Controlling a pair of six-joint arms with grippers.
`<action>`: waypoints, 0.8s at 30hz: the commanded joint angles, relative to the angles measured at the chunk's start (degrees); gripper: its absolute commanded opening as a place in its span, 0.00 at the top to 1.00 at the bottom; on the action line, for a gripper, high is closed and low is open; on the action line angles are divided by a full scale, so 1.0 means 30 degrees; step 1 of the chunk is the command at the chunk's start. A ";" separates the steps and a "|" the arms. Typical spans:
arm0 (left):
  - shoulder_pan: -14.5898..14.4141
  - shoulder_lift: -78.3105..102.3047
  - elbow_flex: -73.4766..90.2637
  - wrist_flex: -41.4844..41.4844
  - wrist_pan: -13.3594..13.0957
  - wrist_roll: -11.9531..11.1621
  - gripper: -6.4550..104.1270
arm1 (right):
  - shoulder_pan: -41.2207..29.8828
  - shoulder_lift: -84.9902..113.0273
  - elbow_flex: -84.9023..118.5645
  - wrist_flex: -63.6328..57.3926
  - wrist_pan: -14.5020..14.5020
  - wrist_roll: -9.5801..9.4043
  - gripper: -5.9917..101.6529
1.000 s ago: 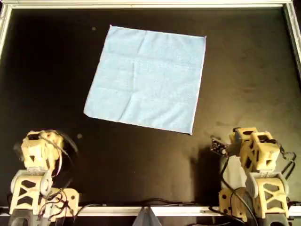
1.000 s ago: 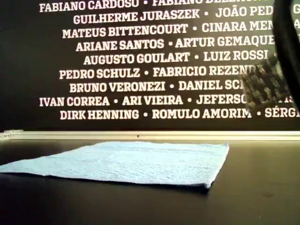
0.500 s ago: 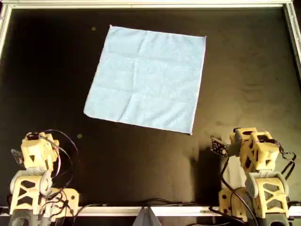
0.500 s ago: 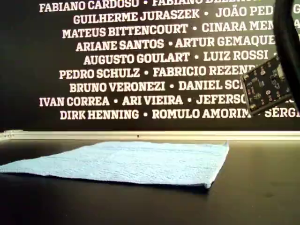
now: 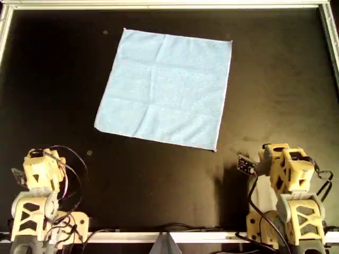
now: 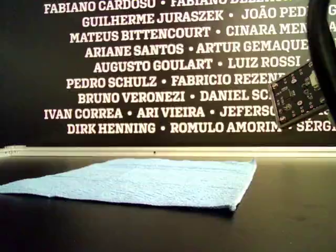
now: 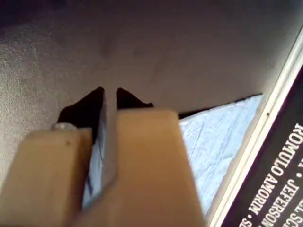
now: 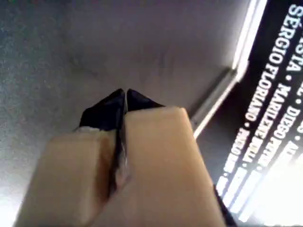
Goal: Fold a cloth
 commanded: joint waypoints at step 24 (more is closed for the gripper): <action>0.0146 0.0293 -0.1025 -0.3018 1.0605 -0.0117 0.88 | 0.0146 0.0732 -0.0293 -0.5713 -0.9873 0.2754 0.95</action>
